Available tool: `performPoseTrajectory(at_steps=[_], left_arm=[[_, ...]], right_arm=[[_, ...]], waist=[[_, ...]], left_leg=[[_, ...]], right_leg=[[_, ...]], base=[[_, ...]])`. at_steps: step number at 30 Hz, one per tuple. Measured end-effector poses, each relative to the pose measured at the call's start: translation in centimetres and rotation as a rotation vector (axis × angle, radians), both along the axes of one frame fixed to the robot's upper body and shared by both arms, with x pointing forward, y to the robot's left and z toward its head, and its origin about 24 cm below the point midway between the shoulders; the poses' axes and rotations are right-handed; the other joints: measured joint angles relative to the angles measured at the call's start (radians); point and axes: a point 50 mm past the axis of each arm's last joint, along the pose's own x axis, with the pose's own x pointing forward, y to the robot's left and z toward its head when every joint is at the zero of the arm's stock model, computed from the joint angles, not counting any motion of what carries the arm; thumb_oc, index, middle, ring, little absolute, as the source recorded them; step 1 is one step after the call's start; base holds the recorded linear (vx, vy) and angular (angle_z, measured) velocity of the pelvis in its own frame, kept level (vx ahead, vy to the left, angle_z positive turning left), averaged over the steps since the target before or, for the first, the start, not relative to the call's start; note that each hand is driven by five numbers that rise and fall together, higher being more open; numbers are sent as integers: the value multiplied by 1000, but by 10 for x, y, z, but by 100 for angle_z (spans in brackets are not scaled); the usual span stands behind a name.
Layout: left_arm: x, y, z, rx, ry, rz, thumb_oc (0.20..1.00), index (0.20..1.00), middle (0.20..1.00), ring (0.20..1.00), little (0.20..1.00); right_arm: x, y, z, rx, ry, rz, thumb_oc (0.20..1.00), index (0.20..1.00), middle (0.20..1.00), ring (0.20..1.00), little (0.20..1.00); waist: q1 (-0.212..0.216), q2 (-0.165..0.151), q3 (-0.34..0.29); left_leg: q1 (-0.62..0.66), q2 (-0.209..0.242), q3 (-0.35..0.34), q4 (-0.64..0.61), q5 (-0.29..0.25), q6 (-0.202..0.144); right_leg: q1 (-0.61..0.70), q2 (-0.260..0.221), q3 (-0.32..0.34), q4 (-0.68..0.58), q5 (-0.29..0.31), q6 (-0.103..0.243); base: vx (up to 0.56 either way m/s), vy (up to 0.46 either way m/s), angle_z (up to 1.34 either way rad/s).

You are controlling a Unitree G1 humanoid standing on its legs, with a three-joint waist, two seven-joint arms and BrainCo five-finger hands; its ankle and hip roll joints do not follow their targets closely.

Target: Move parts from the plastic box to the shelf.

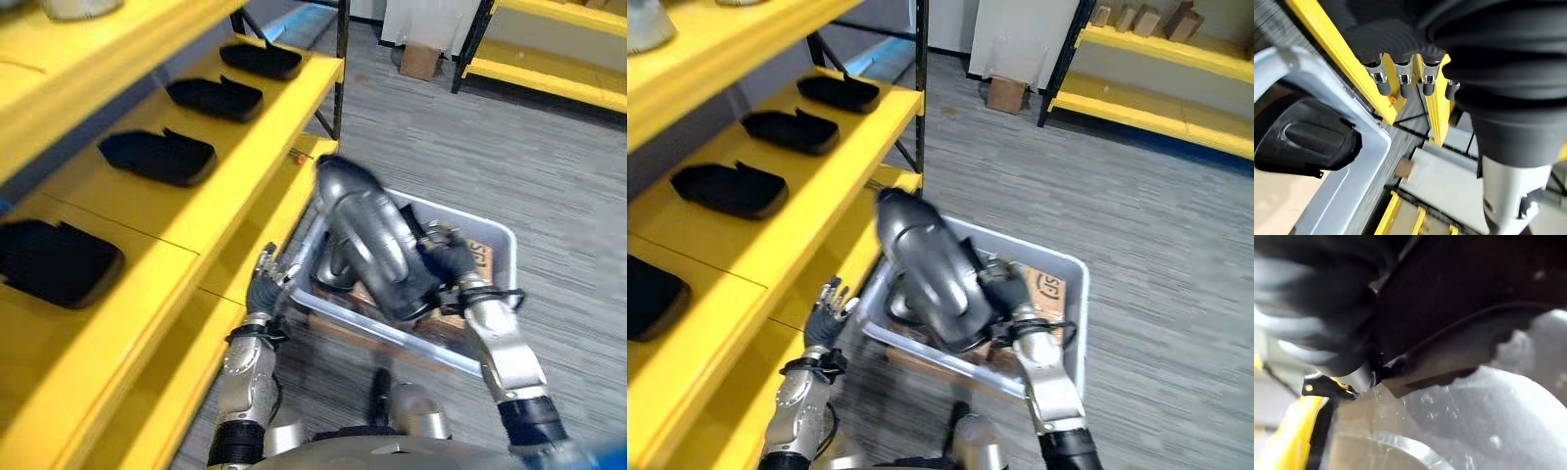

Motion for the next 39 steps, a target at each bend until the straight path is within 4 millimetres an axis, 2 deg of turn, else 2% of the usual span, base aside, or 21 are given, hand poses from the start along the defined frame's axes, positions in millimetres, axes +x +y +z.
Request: performPoseTrajectory(at_steps=[2, 6, 10, 16, 19, 20, 22, 23, 24, 25, 26, 27, 28, 29, 30, 31, 32, 33, 34, 35, 39], left_arm=[[-8, -1, -4, 2, 11, -16, 1000, 1000, 1000, 1000, 1000], [-7, 13, -5, 46, 16, -5, 1000, 1000, 1000, 1000, 1000], [-34, 36, -25, 55, 108, 86, 1000, 1000, 1000, 1000, 1000], [-40, 60, -25, 80, 118, 170, 1000, 1000, 1000, 1000, 1000], [-34, 58, -21, 89, 99, 149, 1000, 1000, 1000, 1000, 1000], [-34, 58, -21, 93, 96, 145, 1000, 1000, 1000, 1000, 1000], [-32, 59, -19, 101, 92, 139, 1000, 1000, 1000, 1000, 1000], [-31, 63, -18, 124, 88, 133, 1000, 1000, 1000, 1000, 1000], [-22, 59, -12, 141, 66, 96, 1000, 1000, 1000, 1000, 1000], [-17, 56, -8, 159, 48, 63, 1000, 1000, 1000, 1000, 1000], [-11, 51, -4, 152, 30, 53, 1000, 1000, 1000, 1000, 1000], [5, 40, 7, 172, -12, -9, 1000, 1000, 1000, 1000, 1000], [18, 30, 19, 173, -64, -51, 1000, 1000, 1000, 1000, 1000], [25, 22, 26, 164, -94, -72, 1000, 1000, 1000, 1000, 1000], [27, 17, 32, 160, -118, -87, 1000, 1000, 1000, 1000, 1000], [24, 19, 27, 145, -92, -63, 1000, 1000, 1000, 1000, 1000], [23, 18, 24, 126, -83, -48, 1000, 1000, 1000, 1000, 1000], [23, 22, 24, 106, -78, -7, 1000, 1000, 1000, 1000, 1000], [16, 25, 18, 102, -56, 9, 1000, 1000, 1000, 1000, 1000], [5, 30, 7, 110, -9, 19, 1000, 1000, 1000, 1000, 1000], [-12, 22, -10, 26, 53, 71, 1000, 1000, 1000, 1000, 1000]], right_arm=[[-1, 1, -10, -10, 45, 3, 200, 200, 200, 200, 200], [-1, 18, -26, 2, 113, 81, 200, 200, 200, 200, 200], [2, 34, -31, 5, 133, 159, 200, 200, 200, 200, 200], [8, 57, -33, -5, 144, 225, 200, 200, 200, 200, 200], [11, 63, -35, -10, 154, 252, 200, 200, 200, 200, 200], [11, 67, -35, 10, 152, 253, 200, 200, 200, 200, 200], [10, 68, -36, 17, 154, 253, 200, 200, 200, 200, 200], [10, 70, -36, 17, 153, 261, 200, 200, 200, 200, 200], [11, 67, -29, 4, 123, 252, 200, 200, 200, 200, 200], [10, 63, -29, -2, 127, 239, 200, 200, 200, 200, 200], [10, 61, -27, -20, 118, 246, 200, 200, 200, 200, 200], [8, 60, -26, -37, 112, 243, 200, 200, 200, 200, 200], [7, 57, -26, -50, 116, 233, 200, 200, 200, 200, 200], [12, 54, -21, -92, 101, 246, 200, 200, 200, 200, 200], [17, 52, -15, -111, 80, 247, 200, 200, 200, 200, 200], [29, 46, -6, -137, 53, 228, 200, 200, 200, 200, 200], [30, 39, -5, -148, 53, 203, 200, 200, 200, 200, 200], [28, 30, -7, -153, 61, 155, 200, 200, 200, 200, 200], [32, 34, -1, -148, 35, 158, 200, 200, 200, 200, 200], [33, 48, 2, -117, 14, 197, 200, 200, 200, 200, 200], [26, 38, -8, -118, 54, 159, 200, 200, 200, 200, 200]], waist=[[7, 36, -29], [15, 0, -28], [104, -55, -22], [152, -108, -9], [177, -101, 31], [174, -87, 55], [172, -89, 61], [182, -84, 70], [151, -57, 101], [129, -39, 110], [117, -1, 125], [51, 20, 139], [32, -23, 138], [46, -62, 136], [51, -196, 113], [40, -153, 124], [39, -127, 123], [41, -140, 114], [60, -120, 106], [60, -104, 104], [67, -53, 56]], left_leg=[[26, -34, 30, -75, 27, 21], [-36, -66, -27, -45, 24, 60], [-52, -78, -58, -35, 33, 67], [-103, -77, -111, 20, 28, 72], [-119, -82, -133, 68, 9, 96], [-146, -98, -154, 105, -14, 129], [-160, -109, -160, 115, -18, 137], [-186, -123, -173, 136, -18, 152], [-228, -120, -252, 179, -22, 184], [-242, -106, -281, 170, -17, 189], [-269, -89, -340, 157, 24, 187], [-317, -70, -458, 123, 65, 190], [-310, -102, -462, 47, 127, 232], [-300, -143, -462, -3, 159, 216], [-272, -288, -412, -23, 154, 169], [-317, -259, -363, 78, 101, 150], [-324, -215, -367, 95, 75, 159], [-306, -219, -401, 101, 67, 134], [-271, -214, -396, 90, 70, 137], [-231, -185, -366, 37, 77, 127], [-179, -194, -367, -16, 99, 120]], right_leg=[[-38, -12, 34, -4, 88, -8], [-51, -60, 52, -16, 193, -3], [-22, -70, 50, -53, 211, -14], [-8, -83, 23, -59, 260, -20], [7, -100, 29, -75, 366, -39], [5, -125, 33, -74, 440, -51], [6, -138, 35, -69, 439, -50], [3, -147, 77, -53, 439, -50], [-49, -128, 240, 53, 427, -47], [-88, -74, 345, 94, 318, -12], [-121, 27, 402, 138, 114, 53], [-169, 190, 528, 223, -30, 36], [-203, 240, 549, 233, -79, 25], [-205, 264, 546, 184, -96, -1], [-118, 158, 436, -19, -71, -63], [-97, 167, 405, -61, -65, 12], [-78, 195, 397, -64, -57, 39], [-41, 206, 411, -70, -58, -22], [-22, 224, 409, -90, -24, -45], [-5, 239, 410, -103, 0, -38], [47, 229, 404, -146, -36, -55]], base=[[-62, 210, -21], [-55, 140, 33], [-15, 110, 18], [-12, 183, 25], [-38, 294, 28], [-77, 405, 47], [-83, 336, 40], [-41, 320, 82], [-81, 273, 127], [-107, 331, 129], [-142, 165, 184], [-63, 95, 208], [-64, 30, 203], [-64, -27, 137], [-79, -104, 70], [-63, -139, 63], [-55, -160, 56], [-55, -138, 37], [-93, -307, -3], [-64, -255, -39], [-60, -244, 0]])
